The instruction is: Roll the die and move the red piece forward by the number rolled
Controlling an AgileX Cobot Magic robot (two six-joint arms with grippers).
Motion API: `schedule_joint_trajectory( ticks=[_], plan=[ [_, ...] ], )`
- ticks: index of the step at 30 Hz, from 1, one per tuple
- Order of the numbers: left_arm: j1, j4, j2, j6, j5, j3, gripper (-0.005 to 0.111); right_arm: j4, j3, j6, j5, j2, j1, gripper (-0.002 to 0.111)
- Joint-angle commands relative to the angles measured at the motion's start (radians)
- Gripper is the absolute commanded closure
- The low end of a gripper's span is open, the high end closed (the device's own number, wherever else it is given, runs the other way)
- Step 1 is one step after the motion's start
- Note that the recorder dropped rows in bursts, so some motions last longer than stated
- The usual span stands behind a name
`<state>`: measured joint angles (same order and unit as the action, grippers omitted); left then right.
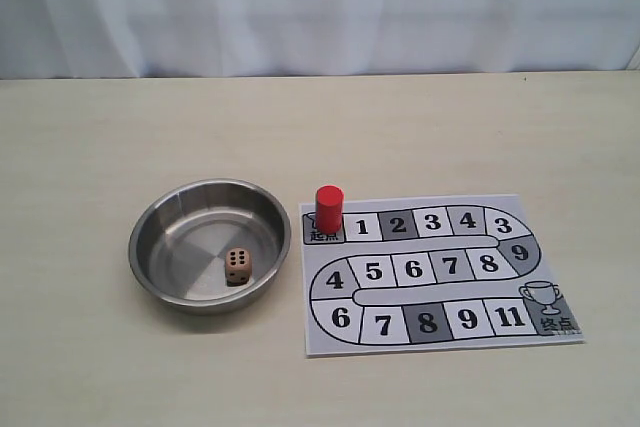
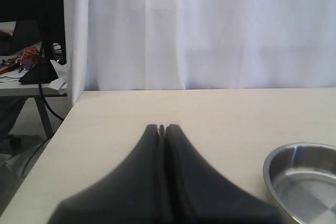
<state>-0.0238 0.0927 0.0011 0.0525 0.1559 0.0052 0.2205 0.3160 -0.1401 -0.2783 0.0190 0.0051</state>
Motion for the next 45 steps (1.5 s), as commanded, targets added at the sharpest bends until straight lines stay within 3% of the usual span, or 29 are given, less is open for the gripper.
schedule_joint_trajectory(
  ticks=[1, 7, 10, 11, 15, 16, 20, 33, 45],
  plan=[
    [0.000, 0.001, -0.001, 0.000, -0.015, -0.005, 0.107, 0.010, 0.137, -0.002, -0.157, 0.091, -0.003, 0.104],
    [0.000, 0.001, -0.001, 0.000, -0.015, -0.005, 0.107, 0.019, 0.335, -0.017, -0.292, 0.357, -0.003, 0.104],
    [0.000, 0.001, -0.001, 0.000, -0.015, -0.005, 0.107, 0.197, 0.390, -0.276, -0.333, 0.528, 0.035, 0.103],
    [0.000, 0.001, -0.001, 0.000, -0.013, -0.005, 0.107, 0.235, 0.410, -0.380, -0.364, 0.592, 0.079, 0.099],
    [0.000, 0.001, -0.001, 0.000, -0.013, -0.005, 0.107, 0.235, 0.442, -0.399, -0.384, 0.724, 0.186, 0.079],
    [0.000, 0.001, -0.001, 0.000, -0.013, -0.005, 0.107, 0.235, 0.457, -0.412, -0.384, 0.799, 0.235, 0.068],
    [0.000, 0.001, -0.001, 0.000, -0.013, -0.005, 0.107, 0.235, 0.501, -0.424, -0.398, 0.941, 0.323, 0.054],
    [0.000, 0.001, -0.001, 0.000, -0.013, -0.005, 0.107, 0.235, 0.733, -0.368, -0.401, 1.326, 0.568, 0.054],
    [0.000, 0.001, -0.001, 0.000, -0.013, -0.005, 0.107, 0.221, 0.954, -0.280, -0.412, 1.625, 0.685, 0.054]
  ],
)
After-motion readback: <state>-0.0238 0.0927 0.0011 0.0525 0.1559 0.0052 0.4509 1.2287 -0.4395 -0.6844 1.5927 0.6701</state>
